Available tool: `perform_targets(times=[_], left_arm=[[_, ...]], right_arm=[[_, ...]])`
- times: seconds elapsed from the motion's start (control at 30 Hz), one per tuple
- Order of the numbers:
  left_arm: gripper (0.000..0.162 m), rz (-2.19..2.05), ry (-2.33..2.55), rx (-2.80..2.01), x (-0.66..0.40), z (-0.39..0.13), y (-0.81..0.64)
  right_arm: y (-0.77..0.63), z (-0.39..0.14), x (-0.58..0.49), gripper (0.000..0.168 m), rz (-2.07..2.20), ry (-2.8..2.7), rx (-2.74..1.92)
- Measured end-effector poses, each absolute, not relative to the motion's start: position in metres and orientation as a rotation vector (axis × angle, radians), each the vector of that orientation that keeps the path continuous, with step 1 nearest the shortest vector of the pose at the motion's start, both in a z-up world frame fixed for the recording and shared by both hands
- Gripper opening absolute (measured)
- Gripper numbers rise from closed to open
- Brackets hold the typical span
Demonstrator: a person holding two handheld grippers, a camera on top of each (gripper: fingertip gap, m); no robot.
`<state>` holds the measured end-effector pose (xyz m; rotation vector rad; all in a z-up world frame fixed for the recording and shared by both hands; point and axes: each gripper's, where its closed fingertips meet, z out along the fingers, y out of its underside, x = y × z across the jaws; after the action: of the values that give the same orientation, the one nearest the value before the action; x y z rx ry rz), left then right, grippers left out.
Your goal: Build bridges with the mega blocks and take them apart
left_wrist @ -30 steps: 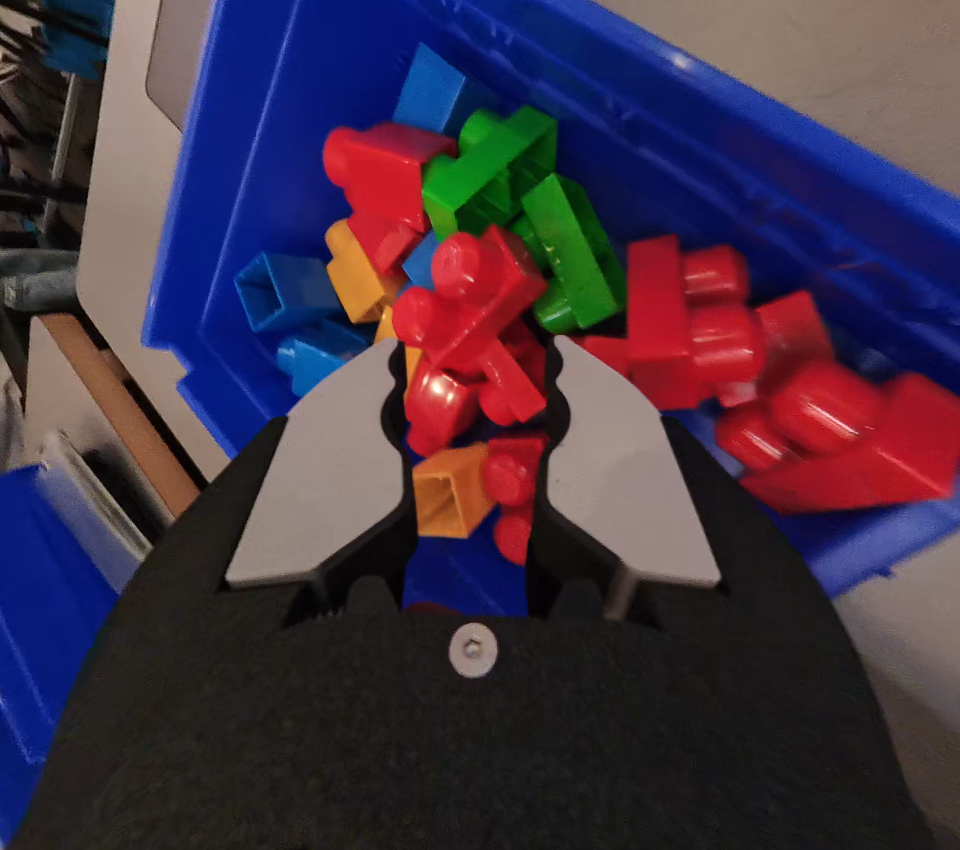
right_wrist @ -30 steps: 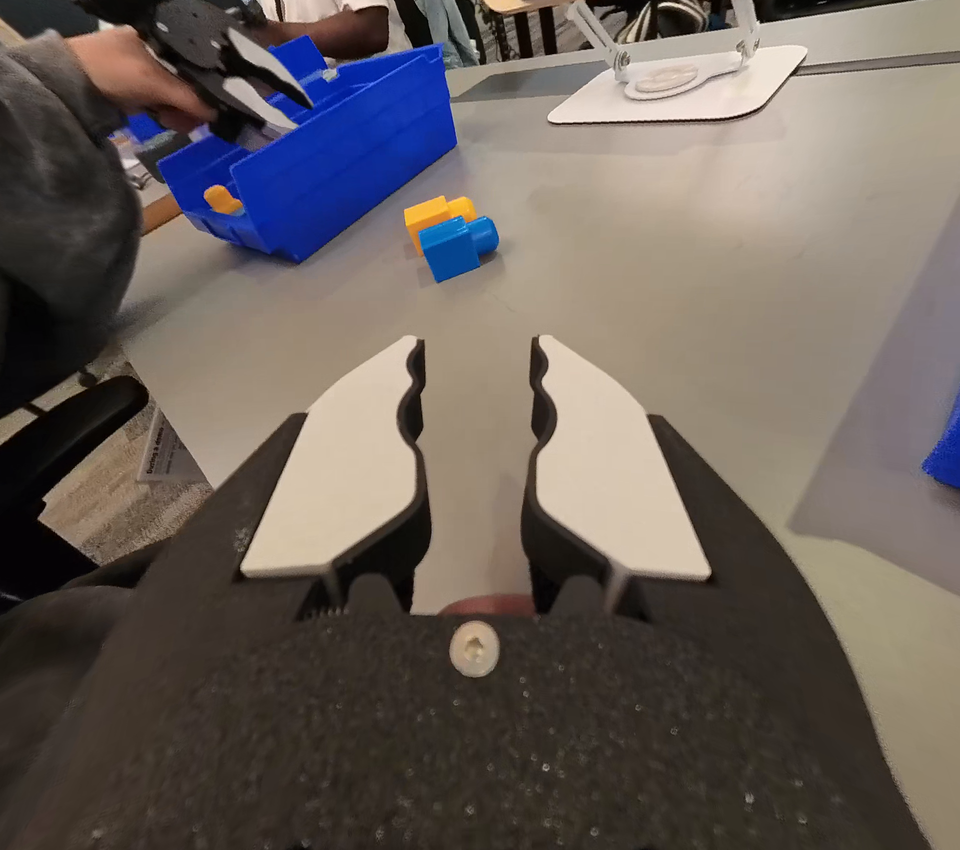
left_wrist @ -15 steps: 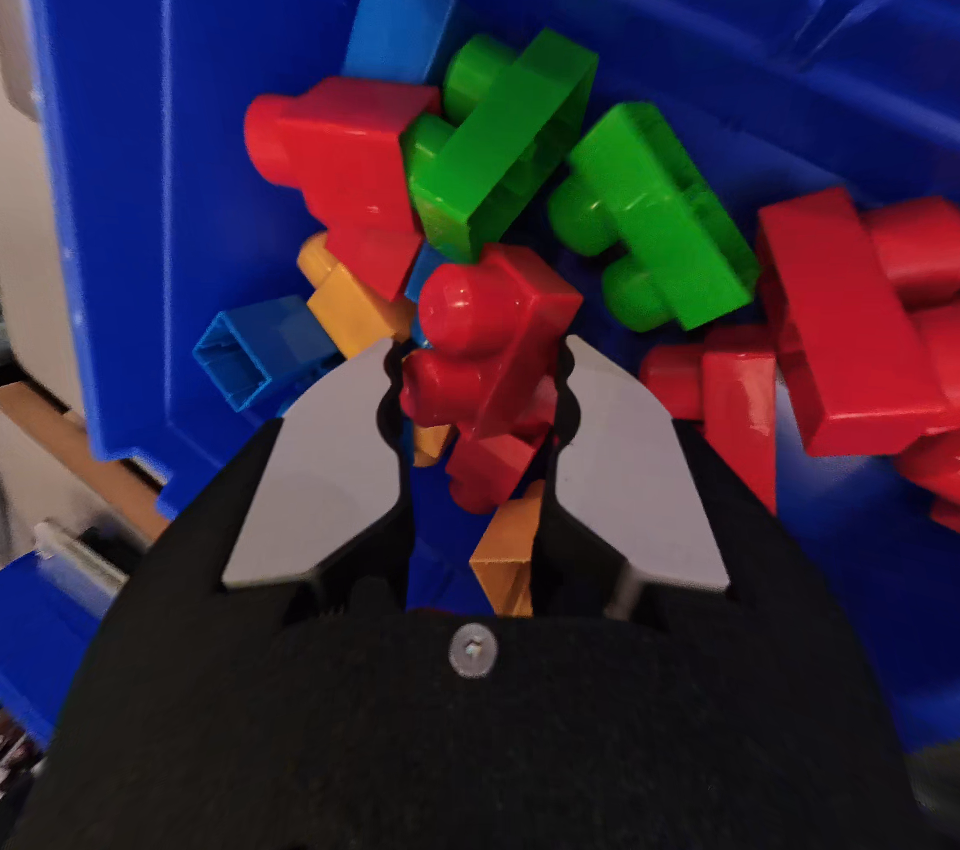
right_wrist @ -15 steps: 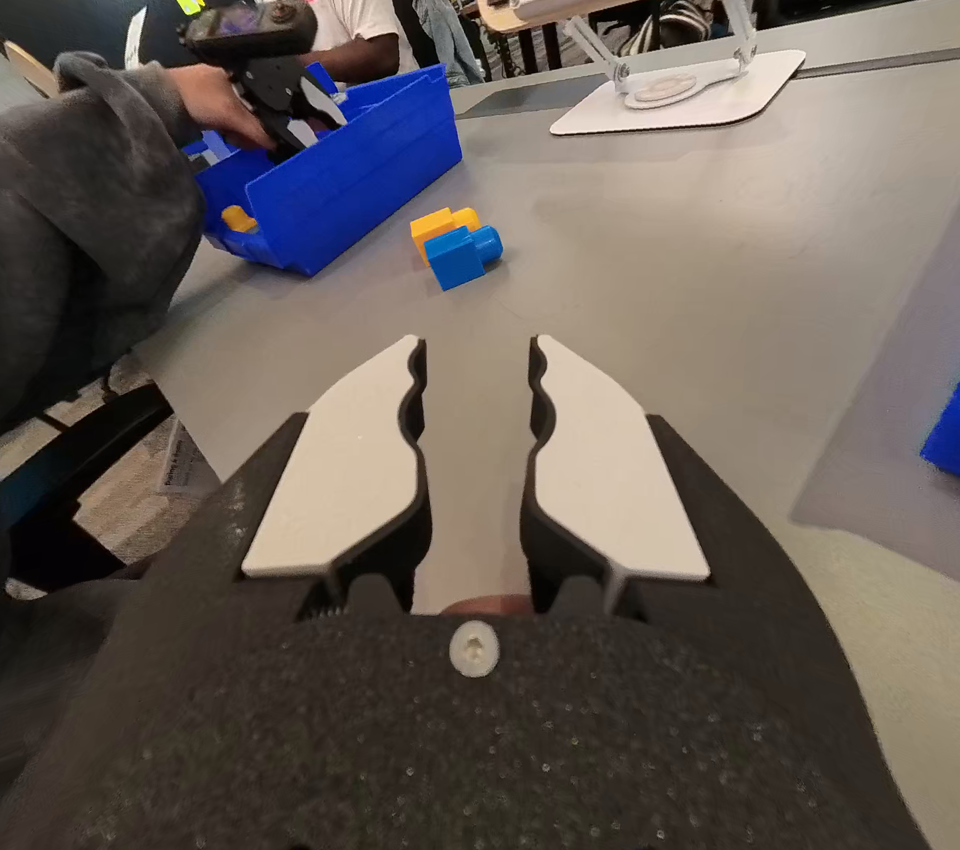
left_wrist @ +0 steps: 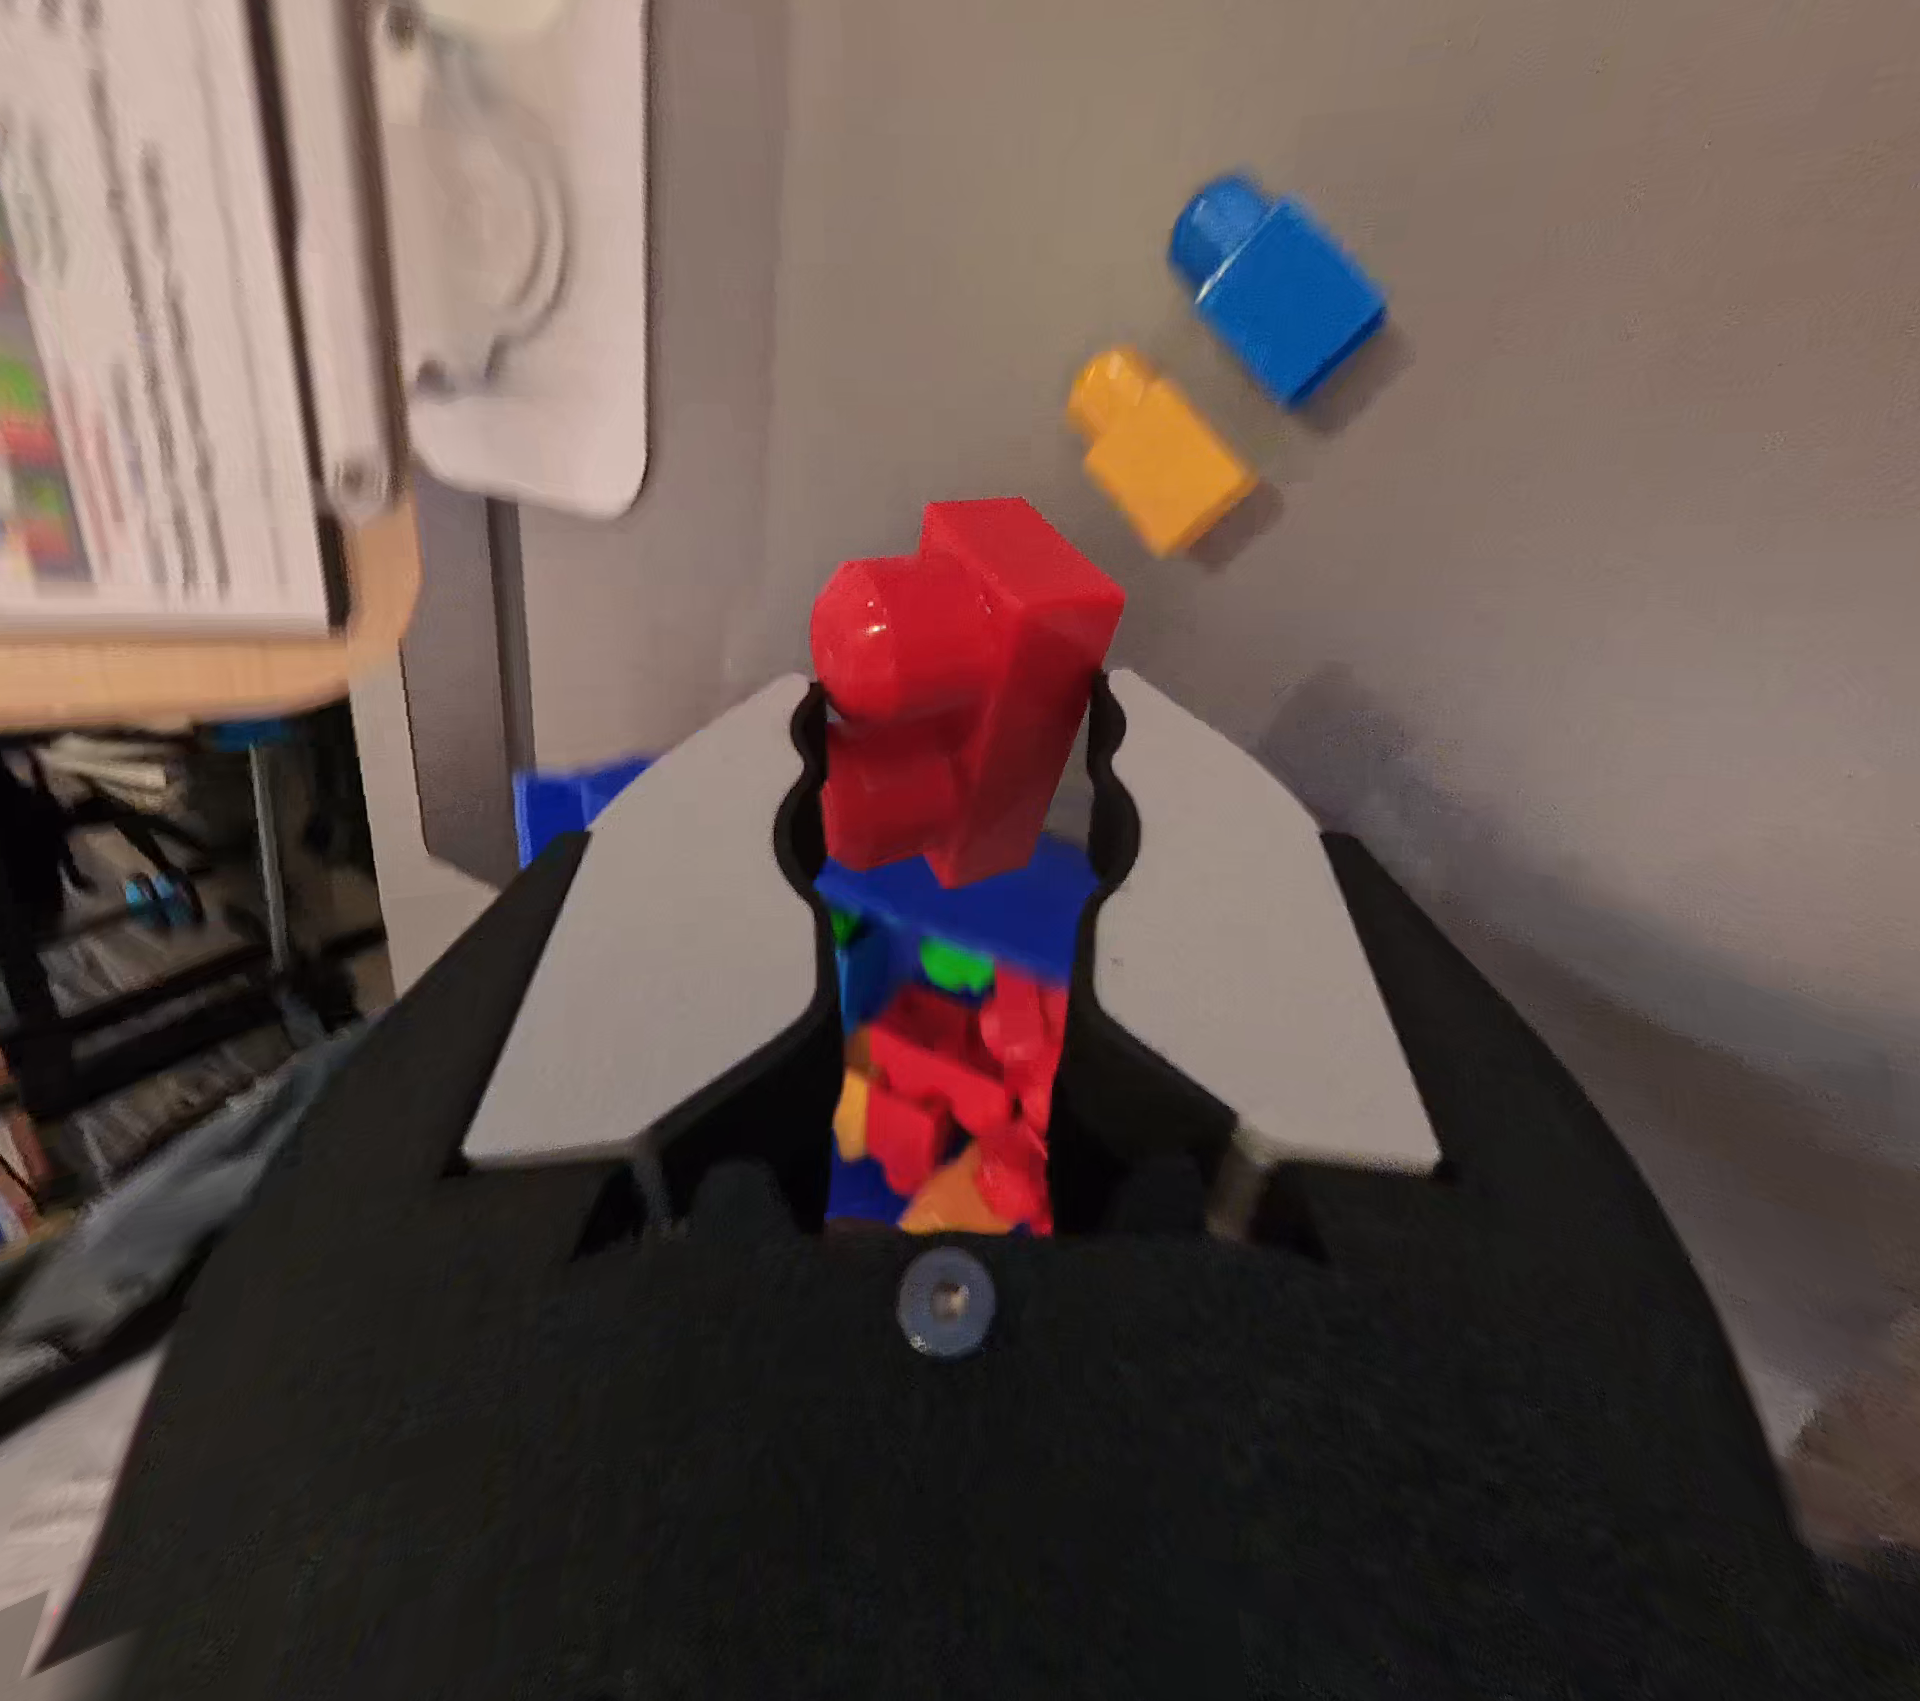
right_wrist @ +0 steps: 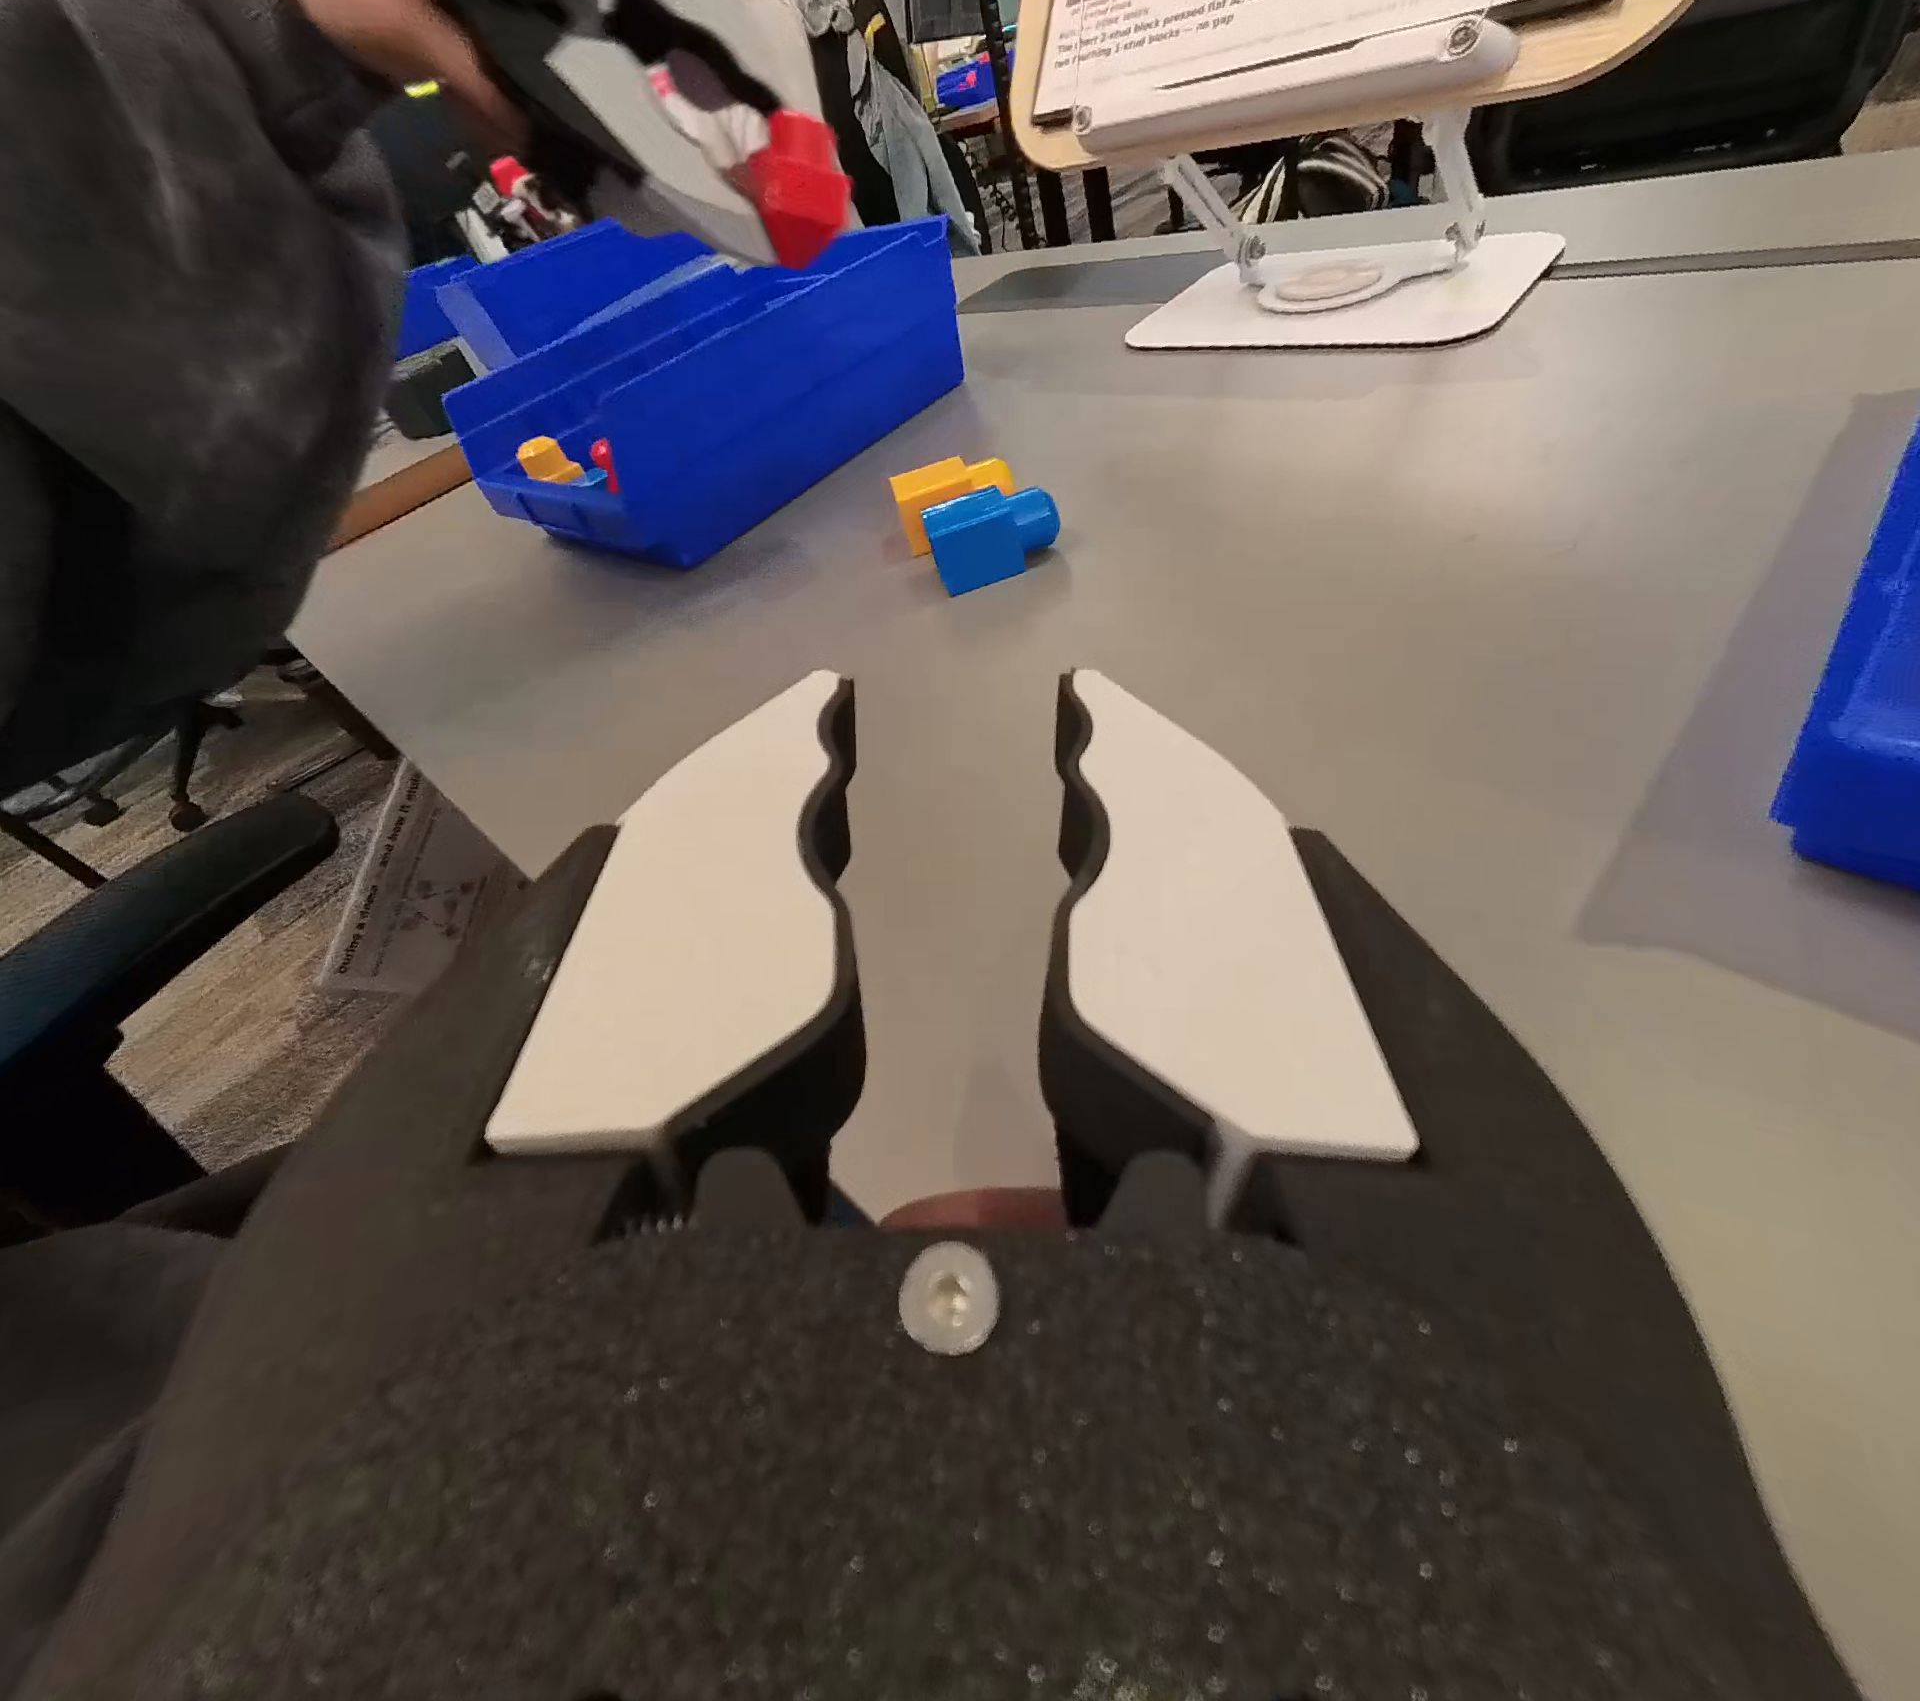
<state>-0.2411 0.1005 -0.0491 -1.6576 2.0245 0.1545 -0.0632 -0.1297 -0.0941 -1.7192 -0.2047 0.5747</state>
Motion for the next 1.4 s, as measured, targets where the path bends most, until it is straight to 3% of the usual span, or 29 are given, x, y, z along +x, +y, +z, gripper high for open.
perform_targets(times=[0.37,0.77,0.9,1.13,1.23,1.4], left_arm=[[0.048,0.226,2.393,-1.563,-0.094,-0.150,0.136],[0.049,0.250,2.623,-1.313,-0.068,-0.183,0.129],[0.067,0.274,2.555,-1.344,-0.080,-0.170,0.131],[0.073,-0.033,1.858,-1.744,-0.139,-0.093,0.107],[0.080,-0.293,1.418,-1.997,-0.176,-0.098,0.072],[0.095,-0.354,0.913,-2.138,-0.218,-0.131,0.037]], right_arm=[[-0.130,-0.107,-0.070,0.037,0.485,-0.292,-1.745],[-0.117,-0.119,-0.061,0.037,0.576,-0.228,-1.774],[-0.117,-0.121,-0.064,0.037,0.597,-0.235,-1.780],[-0.122,-0.115,-0.062,0.038,0.623,-0.220,-1.768],[-0.123,-0.112,-0.063,0.038,0.618,-0.231,-1.769],[-0.123,-0.119,-0.066,0.038,0.622,-0.244,-1.790]])
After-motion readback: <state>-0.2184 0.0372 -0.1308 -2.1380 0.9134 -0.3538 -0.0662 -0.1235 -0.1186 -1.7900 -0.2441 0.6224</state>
